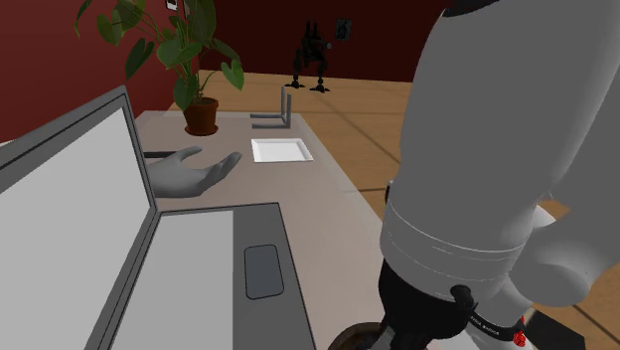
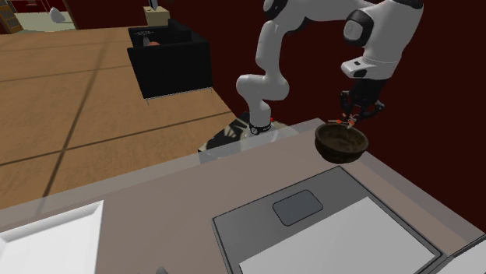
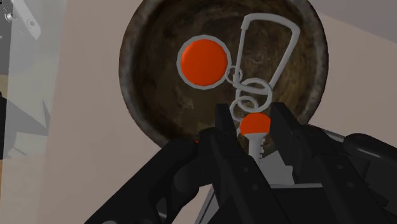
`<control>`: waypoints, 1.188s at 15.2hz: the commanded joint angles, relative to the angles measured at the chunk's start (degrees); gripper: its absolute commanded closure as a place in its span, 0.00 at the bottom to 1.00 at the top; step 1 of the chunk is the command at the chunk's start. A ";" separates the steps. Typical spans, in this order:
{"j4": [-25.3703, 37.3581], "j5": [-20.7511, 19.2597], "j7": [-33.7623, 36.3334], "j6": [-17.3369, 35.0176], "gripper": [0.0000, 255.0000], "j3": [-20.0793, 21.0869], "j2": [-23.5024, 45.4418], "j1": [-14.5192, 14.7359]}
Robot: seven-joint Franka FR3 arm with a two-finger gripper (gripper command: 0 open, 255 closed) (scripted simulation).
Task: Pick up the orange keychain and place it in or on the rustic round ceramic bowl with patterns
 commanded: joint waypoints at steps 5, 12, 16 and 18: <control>-3.68 1.09 -0.07 4.49 1.00 2.14 0.54 0.05; -7.80 2.18 -0.42 10.03 1.00 4.77 1.79 -0.22; -8.39 2.33 -0.46 10.92 1.00 5.23 2.06 -0.30; -8.39 2.33 -0.46 10.92 1.00 5.23 2.06 -0.30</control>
